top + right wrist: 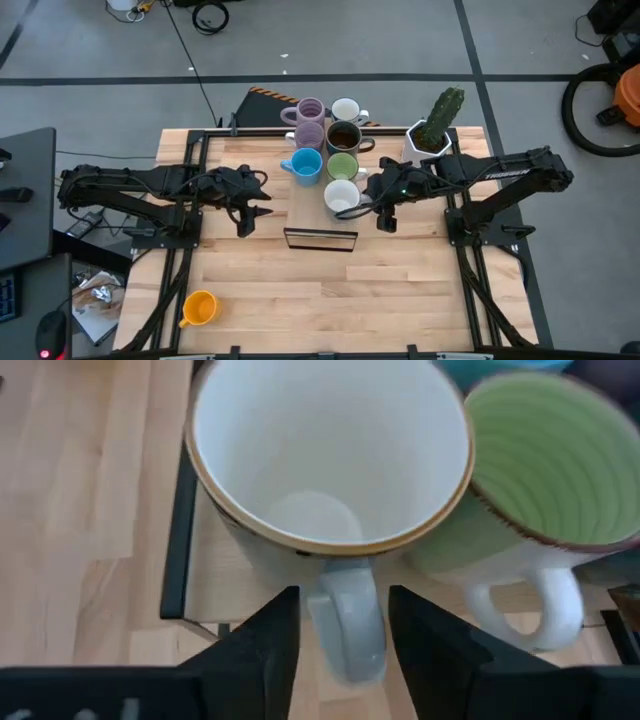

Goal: Place coffee mugs
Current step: Put the light blue mug on the shelf, then put the yellow mug on the shelf

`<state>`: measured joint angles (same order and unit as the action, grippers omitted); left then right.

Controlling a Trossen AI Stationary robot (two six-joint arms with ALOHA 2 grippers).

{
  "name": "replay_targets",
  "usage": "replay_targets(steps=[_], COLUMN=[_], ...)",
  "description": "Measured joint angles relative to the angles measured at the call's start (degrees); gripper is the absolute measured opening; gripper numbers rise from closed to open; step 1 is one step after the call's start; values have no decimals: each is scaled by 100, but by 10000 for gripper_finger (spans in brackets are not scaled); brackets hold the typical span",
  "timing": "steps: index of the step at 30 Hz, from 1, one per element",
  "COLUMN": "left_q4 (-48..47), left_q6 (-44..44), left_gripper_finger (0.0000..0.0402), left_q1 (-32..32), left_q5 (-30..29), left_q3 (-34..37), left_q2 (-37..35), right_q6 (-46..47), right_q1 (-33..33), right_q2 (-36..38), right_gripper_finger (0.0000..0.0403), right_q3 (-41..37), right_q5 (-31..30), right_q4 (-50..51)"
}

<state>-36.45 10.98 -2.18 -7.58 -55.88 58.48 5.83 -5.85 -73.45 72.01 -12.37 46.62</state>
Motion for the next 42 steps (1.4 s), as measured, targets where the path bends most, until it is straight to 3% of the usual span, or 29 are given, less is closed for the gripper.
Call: replay_targets(steps=[7, 13, 15, 24, 30, 35, 42], left_q4=[-492, -1122, -1317, -1277, -1313, -1591, -1925], left_q6=[218, 1101, 1524, 3192, 4386, 5362, 5814], left_gripper_finger=[176, 176, 176, 176, 176, 176, 176], left_q1=[-314, -694, -901, -2253, -3345, -4000, -4510], left_q5=[147, 1671, 1835, 1507, 1002, 911, 880], left_q3=[0, 0, 0, 0, 0, -1, 0], left_q2=[0, 0, 0, 31, 287, 687, 1180], right_q6=[41, 63, 59, 443, 1077, 1340, 1262], right_q1=[0, -51, -116, -912, -1703, -2361, -2823], right_q2=[203, 603, 786, 1380, 1261, 1049, 1035], right_gripper_finger=[189, 203, 203, 204, 203, 203, 203], right_q3=[-2, -4, -4, -4, -9, -78, -724], right_q5=[12, 15, -6, -948, -1825, -2461, -3270], right_q4=[-32, 14, 20, 392, 939, 1031, 814])
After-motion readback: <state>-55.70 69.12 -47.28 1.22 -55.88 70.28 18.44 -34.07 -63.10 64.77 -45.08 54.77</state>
